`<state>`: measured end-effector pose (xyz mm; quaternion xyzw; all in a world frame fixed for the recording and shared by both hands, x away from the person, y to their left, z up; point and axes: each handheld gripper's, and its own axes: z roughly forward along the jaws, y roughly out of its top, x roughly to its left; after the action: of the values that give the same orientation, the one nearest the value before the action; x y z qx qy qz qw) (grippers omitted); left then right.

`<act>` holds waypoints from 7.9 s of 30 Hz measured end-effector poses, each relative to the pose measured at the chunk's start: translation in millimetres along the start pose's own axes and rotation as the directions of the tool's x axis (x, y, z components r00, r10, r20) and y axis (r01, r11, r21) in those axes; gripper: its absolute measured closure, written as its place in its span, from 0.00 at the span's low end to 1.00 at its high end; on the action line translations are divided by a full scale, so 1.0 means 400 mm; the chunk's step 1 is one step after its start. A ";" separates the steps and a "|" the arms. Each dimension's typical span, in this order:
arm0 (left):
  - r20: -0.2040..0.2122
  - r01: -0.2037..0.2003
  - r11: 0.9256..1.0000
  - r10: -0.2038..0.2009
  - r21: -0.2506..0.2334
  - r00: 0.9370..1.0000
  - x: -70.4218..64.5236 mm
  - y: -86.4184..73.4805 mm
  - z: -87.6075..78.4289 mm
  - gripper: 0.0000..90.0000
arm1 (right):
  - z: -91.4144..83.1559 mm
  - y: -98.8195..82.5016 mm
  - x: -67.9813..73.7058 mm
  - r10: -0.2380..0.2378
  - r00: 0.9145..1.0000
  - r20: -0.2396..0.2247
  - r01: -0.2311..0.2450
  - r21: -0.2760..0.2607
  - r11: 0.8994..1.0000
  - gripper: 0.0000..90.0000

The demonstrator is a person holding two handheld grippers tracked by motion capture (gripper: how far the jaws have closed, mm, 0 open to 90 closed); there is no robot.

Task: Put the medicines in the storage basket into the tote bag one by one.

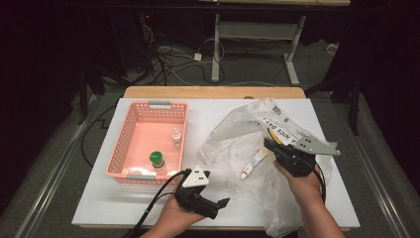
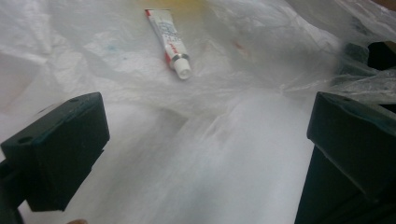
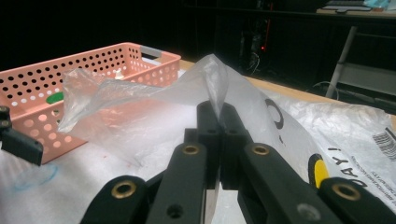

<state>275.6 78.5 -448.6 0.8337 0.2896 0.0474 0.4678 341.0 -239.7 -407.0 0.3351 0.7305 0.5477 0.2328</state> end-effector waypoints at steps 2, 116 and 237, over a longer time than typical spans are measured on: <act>-0.011 0.001 1.000 -0.001 -0.013 1.000 0.004 -0.004 -0.015 0.00 | 0.000 0.000 0.000 -0.002 1.000 -0.001 0.002 0.002 1.000 1.00; -0.377 0.348 0.806 -0.169 0.479 0.911 0.388 0.046 -0.157 0.42 | -0.010 -0.005 -0.018 0.012 1.000 -0.010 -0.012 0.009 1.000 1.00; -0.079 -0.039 0.996 0.032 -0.081 0.996 -0.007 0.067 -0.080 0.56 | -0.008 -0.001 -0.005 0.003 1.000 -0.008 -0.003 -0.006 1.000 1.00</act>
<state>273.8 90.7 -408.5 0.8163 0.2905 0.0997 0.4892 339.9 -243.3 -406.5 0.3333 0.7291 0.5518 0.2299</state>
